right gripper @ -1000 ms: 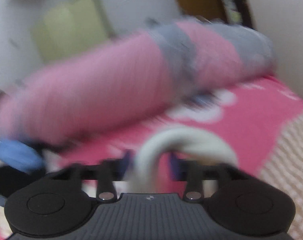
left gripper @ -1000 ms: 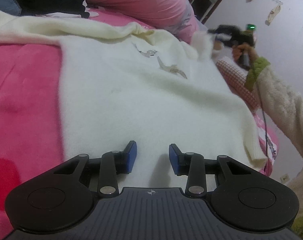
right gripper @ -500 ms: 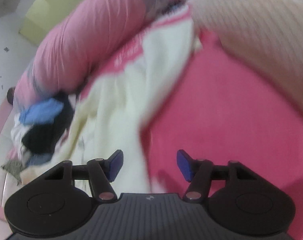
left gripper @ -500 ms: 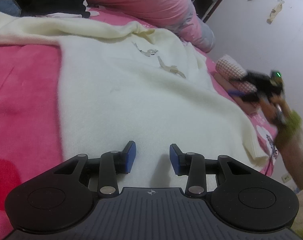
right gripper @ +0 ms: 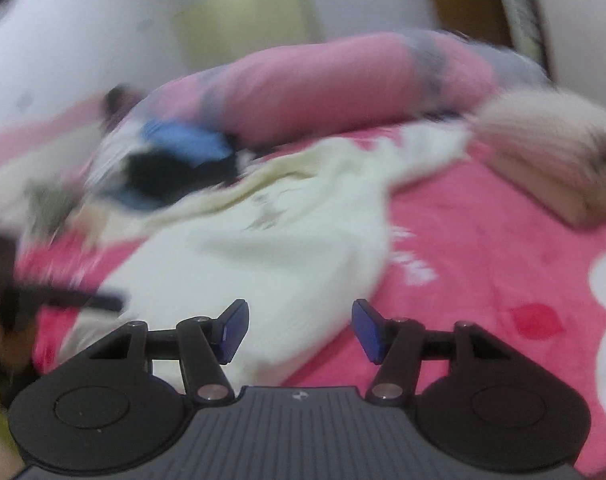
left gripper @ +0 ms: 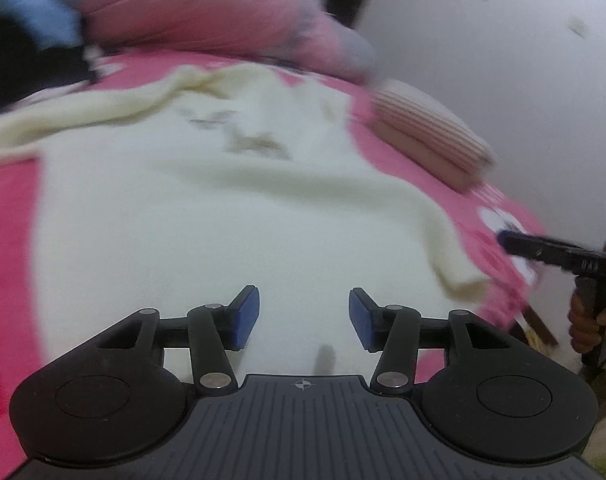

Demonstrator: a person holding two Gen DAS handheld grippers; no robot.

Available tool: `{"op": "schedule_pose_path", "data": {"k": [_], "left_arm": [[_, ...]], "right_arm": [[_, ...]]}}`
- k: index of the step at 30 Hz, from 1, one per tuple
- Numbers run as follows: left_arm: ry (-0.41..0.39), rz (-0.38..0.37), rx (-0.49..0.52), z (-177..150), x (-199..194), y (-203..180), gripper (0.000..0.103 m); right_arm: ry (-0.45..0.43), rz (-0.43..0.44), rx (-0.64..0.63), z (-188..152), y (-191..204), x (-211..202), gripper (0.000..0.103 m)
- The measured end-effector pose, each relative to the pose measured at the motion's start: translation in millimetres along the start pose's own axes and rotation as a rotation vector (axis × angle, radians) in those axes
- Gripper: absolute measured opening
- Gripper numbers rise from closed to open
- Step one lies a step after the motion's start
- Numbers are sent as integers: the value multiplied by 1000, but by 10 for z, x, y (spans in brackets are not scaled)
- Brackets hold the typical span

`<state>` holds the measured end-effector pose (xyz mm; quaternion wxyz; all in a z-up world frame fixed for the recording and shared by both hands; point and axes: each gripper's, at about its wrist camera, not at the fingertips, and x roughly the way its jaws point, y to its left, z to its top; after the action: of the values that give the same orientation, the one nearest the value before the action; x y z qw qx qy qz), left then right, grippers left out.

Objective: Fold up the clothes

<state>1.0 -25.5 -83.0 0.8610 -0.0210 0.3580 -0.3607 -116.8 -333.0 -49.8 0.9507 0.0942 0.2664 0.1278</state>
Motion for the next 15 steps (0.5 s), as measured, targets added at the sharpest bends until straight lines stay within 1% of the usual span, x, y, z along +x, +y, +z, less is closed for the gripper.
{"op": "schedule_pose_path", "data": {"k": [2, 4, 5, 6, 8, 9, 10, 11, 13, 15], "left_arm": [[15, -31, 95, -16, 114, -226, 56], [30, -52, 192, -38, 236, -450, 60], [37, -53, 244, -57, 306, -559, 60], [44, -54, 296, -76, 376, -668, 60], [56, -62, 354, -103, 494, -822, 60], [63, -67, 377, -115, 551, -891, 60], [67, -69, 398, -123, 607, -950, 60], [70, -70, 418, -128, 662, -1002, 60], [73, -68, 454, -134, 762, -1108, 60], [65, -60, 472, -126, 819, -1170, 60]], "right_arm": [[14, -25, -74, -87, 150, 11, 60], [42, -48, -95, -179, 219, 30, 59], [52, -55, -88, -229, 226, 30, 53], [61, -62, -80, -279, 234, 30, 50], [79, -86, -67, -339, 214, 91, 38], [85, -101, -62, -373, 203, 100, 35], [91, -115, -58, -406, 191, 109, 26], [82, -119, -23, -437, 161, 82, 20], [59, -116, 61, -487, 76, 31, 15], [34, -104, 150, -526, -17, -18, 14]]}}
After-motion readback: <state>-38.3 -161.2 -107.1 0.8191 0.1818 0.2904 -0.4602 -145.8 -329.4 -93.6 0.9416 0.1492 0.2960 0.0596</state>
